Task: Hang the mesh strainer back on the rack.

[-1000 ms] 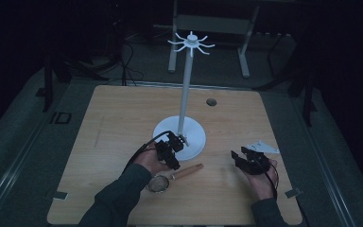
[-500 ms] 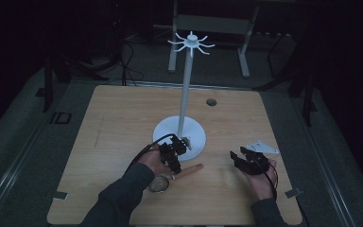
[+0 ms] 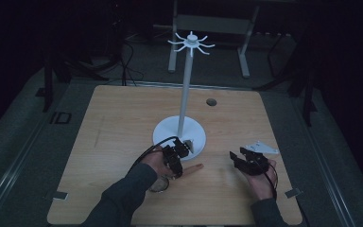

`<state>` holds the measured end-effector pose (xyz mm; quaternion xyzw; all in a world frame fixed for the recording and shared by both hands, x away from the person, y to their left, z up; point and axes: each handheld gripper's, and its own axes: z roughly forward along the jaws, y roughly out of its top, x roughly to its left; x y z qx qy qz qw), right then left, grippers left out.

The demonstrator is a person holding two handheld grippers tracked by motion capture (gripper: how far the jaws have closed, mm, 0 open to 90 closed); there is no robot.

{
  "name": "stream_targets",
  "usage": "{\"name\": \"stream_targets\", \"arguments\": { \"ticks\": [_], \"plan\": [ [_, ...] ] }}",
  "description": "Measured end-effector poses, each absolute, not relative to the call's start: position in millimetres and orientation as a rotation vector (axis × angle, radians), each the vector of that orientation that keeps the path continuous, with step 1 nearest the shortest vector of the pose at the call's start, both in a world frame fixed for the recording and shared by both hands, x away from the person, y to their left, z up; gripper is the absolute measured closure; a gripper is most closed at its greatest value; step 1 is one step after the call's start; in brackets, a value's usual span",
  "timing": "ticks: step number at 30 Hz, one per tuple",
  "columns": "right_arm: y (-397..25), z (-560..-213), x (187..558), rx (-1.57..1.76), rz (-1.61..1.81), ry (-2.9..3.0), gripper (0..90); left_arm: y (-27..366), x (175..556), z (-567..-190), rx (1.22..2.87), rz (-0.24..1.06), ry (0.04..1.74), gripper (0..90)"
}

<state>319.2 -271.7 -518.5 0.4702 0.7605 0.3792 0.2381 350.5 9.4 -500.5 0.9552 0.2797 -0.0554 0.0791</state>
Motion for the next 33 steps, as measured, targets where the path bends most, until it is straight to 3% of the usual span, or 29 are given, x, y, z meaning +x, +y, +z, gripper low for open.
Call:
{"name": "stream_targets", "arguments": {
  "ticks": [18, 33],
  "plan": [
    [-271.9, -520.2, 318.9, 1.287, 1.033, 2.091, 50.5, 3.9, 351.0, -513.7, 2.923, -0.241, 0.839, 64.2],
    [-272.1, -520.7, 318.8, 1.291, 1.035, 2.091, 50.5, 3.6, 349.9, -515.6, 2.948, -0.221, 0.830, 69.0]
  ]
}}
